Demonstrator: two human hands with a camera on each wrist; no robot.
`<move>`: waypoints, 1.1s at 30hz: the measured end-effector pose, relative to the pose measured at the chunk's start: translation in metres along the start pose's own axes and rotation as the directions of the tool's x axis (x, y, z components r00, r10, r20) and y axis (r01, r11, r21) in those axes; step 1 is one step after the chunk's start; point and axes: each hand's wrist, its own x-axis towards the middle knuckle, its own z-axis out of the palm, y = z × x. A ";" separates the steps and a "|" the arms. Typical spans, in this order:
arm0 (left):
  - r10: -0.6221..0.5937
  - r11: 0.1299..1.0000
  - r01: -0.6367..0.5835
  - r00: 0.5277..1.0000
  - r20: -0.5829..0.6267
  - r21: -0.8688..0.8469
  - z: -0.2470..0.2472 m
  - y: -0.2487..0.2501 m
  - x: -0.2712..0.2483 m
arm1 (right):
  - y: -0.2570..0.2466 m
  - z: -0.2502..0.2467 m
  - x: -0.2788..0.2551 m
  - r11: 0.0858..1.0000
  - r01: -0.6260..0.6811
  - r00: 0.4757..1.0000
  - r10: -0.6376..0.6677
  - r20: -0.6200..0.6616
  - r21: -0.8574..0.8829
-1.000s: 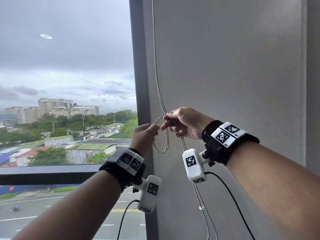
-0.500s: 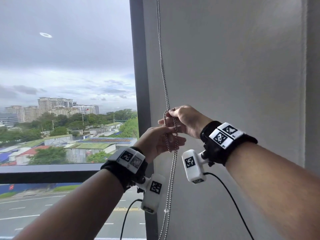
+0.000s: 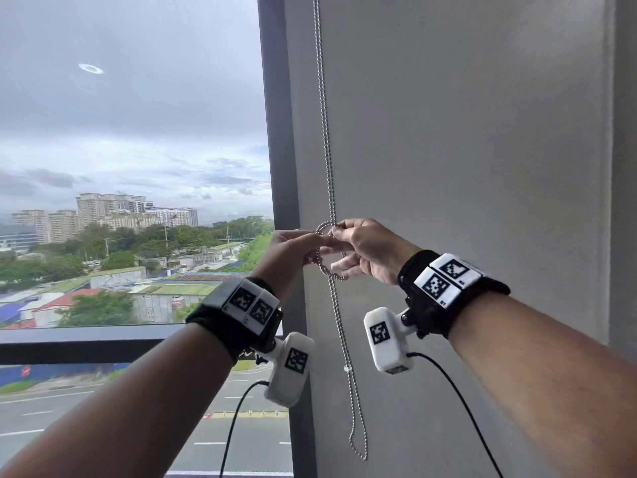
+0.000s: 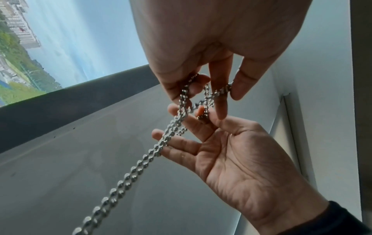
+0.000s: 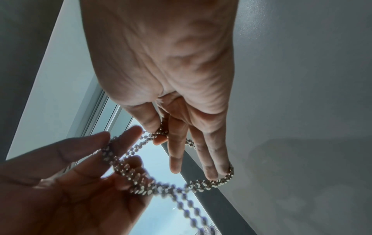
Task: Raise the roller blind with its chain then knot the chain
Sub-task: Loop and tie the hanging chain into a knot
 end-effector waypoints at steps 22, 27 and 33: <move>-0.128 0.955 0.114 0.991 -0.031 -0.274 -0.040 -0.013 0.003 | 0.005 -0.010 -0.001 0.992 -0.015 1.000 0.015 0.003 -0.124; -0.117 0.984 0.103 0.989 -0.090 -0.148 -0.041 -0.016 0.002 | 0.007 -0.011 -0.002 0.990 -0.015 1.000 0.013 -0.016 -0.138; -0.127 0.925 0.106 0.991 0.034 0.364 -0.052 -0.021 -0.004 | 0.009 -0.018 -0.002 0.993 -0.026 0.999 0.021 -0.048 -0.117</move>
